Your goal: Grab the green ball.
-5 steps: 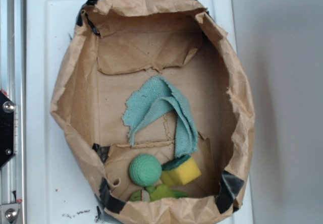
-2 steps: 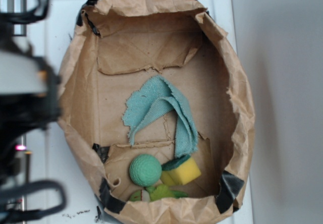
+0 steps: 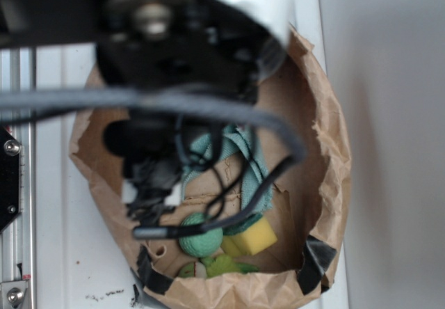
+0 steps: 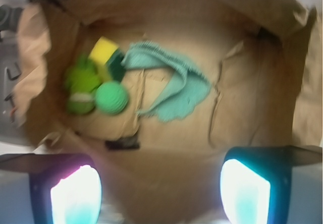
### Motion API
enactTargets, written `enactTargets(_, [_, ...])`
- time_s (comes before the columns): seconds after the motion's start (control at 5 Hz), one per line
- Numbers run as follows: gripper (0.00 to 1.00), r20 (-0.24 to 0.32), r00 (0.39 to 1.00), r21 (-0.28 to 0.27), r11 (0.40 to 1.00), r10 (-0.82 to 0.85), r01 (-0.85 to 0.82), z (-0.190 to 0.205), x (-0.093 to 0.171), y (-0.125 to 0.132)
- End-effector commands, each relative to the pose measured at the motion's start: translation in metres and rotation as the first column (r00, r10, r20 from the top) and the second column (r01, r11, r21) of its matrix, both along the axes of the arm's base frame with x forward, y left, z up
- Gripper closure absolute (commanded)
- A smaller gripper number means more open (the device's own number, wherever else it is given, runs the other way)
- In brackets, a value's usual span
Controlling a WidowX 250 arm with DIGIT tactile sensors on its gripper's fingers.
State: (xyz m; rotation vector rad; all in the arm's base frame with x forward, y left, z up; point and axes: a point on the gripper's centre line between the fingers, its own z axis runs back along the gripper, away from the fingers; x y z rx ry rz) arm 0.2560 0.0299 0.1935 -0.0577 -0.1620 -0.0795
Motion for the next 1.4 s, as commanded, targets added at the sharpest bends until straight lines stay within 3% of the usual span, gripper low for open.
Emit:
enactTargets(0.0, [0.00,0.102,0.966,0.023,0.971,-0.237,0.236,-0.033,0.028,-0.017])
enactTargets(0.4, [0.00,0.056,0.932,0.092,0.932,-0.357,0.351,-0.078,0.033,-0.049])
enactTargets(0.8, [0.00,0.051,0.851,0.096,0.851,-0.523,0.517,-0.108,0.024,-0.085])
enactTargets(1.0, [0.00,0.057,0.819,0.064,0.820,-0.572,0.568,-0.113,0.018,-0.096])
enactTargets(1.2, [0.00,0.070,0.813,-0.016,0.814,-0.578,0.580,-0.119,0.025,-0.097])
